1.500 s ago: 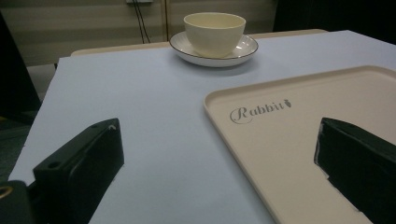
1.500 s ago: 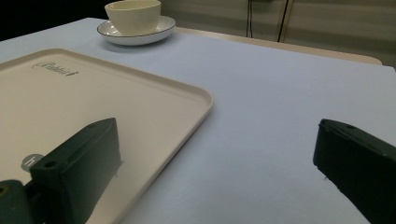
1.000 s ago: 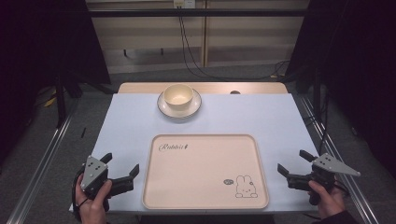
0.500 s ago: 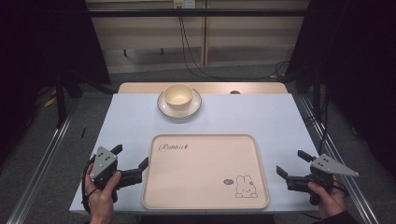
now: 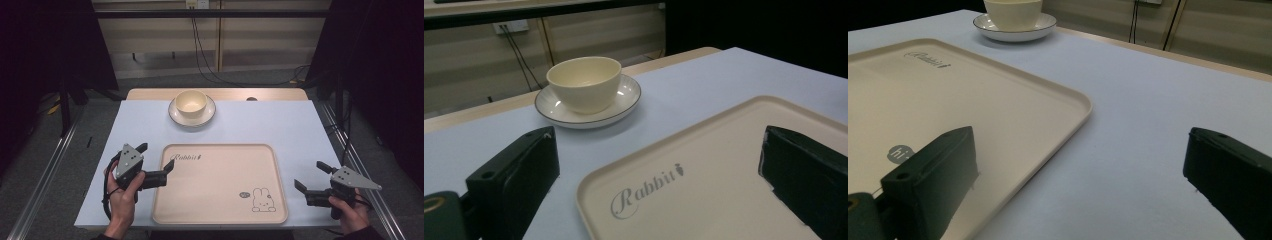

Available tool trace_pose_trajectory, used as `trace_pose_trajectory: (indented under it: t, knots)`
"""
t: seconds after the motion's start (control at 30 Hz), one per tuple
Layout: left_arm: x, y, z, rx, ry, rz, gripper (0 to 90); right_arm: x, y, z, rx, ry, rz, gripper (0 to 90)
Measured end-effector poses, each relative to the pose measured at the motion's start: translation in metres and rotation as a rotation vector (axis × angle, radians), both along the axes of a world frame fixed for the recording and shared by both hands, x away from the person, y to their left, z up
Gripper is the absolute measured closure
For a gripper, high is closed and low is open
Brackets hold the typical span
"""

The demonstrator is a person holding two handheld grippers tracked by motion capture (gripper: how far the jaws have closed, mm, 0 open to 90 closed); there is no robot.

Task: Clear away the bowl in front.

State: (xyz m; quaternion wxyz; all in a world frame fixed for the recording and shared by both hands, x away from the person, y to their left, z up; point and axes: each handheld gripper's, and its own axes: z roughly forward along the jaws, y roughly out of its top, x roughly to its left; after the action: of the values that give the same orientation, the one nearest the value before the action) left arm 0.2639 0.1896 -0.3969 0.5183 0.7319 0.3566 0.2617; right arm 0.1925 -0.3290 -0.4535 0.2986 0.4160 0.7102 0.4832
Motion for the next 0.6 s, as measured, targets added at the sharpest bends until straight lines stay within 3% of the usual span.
trace_pose_trajectory:
  t: [0.27,0.43,0.53,0.6]
  knots:
    - [0.021,-0.005,0.002,-0.028,0.027,-0.012,3.5,0.0,0.0,-0.001,-0.005,-0.001,0.001,0.6]
    - [0.033,-0.005,0.01,0.013,0.022,-0.02,3.8,0.0,0.0,-0.001,-0.002,-0.001,0.004,0.6]
    - [0.042,-0.005,0.014,-0.013,0.025,-0.025,3.9,0.0,0.0,-0.001,-0.002,-0.002,0.011,0.7]
    - [0.049,-0.007,0.016,0.016,0.009,-0.019,3.7,0.0,0.0,-0.001,0.004,-0.002,0.01,0.7]
